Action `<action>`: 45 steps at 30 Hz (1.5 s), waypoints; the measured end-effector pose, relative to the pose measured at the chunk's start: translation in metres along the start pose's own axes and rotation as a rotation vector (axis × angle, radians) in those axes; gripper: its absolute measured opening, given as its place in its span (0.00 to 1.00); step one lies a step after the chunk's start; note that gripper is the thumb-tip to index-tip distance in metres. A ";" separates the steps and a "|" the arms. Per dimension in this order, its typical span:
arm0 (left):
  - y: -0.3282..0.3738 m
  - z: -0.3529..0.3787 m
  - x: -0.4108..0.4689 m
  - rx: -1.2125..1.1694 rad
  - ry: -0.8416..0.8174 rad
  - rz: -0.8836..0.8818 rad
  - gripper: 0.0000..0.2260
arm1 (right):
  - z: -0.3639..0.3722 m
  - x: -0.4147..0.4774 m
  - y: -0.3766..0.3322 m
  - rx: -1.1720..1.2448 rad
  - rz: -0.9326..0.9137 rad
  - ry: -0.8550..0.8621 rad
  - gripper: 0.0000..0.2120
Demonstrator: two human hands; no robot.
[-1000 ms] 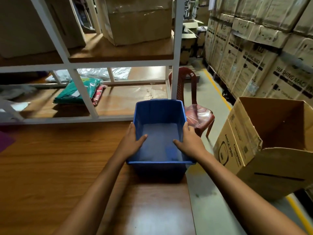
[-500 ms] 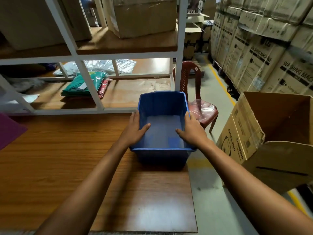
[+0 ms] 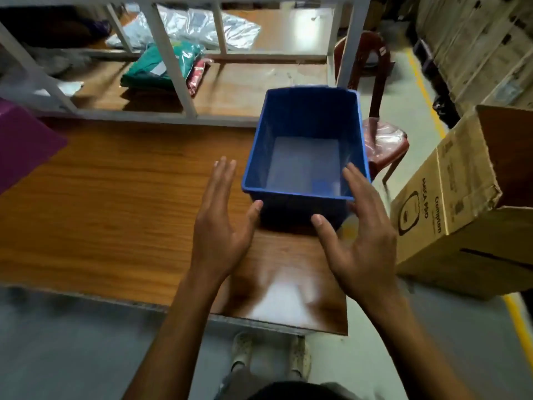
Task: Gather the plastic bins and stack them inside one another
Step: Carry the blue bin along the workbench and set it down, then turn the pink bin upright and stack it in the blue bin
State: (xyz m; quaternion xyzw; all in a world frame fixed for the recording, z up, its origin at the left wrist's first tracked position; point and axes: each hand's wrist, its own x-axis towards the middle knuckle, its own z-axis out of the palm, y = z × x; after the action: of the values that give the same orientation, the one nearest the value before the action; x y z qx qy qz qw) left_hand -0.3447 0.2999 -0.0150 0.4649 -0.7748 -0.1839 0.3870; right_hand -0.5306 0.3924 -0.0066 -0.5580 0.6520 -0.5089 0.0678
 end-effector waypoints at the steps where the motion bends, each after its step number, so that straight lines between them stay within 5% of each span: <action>1: -0.004 -0.003 -0.015 0.002 -0.002 -0.016 0.30 | 0.004 -0.008 -0.001 0.022 -0.006 -0.034 0.32; 16: -0.105 -0.110 -0.182 0.123 0.146 -0.446 0.28 | 0.141 -0.100 -0.057 0.147 -0.146 -0.590 0.32; 33: -0.337 -0.332 -0.339 0.332 0.360 -0.750 0.29 | 0.470 -0.225 -0.237 0.170 -0.390 -0.996 0.33; 45: -0.427 -0.414 -0.280 0.341 0.481 -0.739 0.29 | 0.586 -0.188 -0.321 0.334 -0.395 -0.971 0.33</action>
State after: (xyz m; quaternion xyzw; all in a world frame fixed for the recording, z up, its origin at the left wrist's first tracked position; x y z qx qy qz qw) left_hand 0.2962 0.3589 -0.1489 0.7957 -0.4650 -0.0664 0.3824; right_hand 0.1342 0.2428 -0.1363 -0.8222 0.3388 -0.2926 0.3515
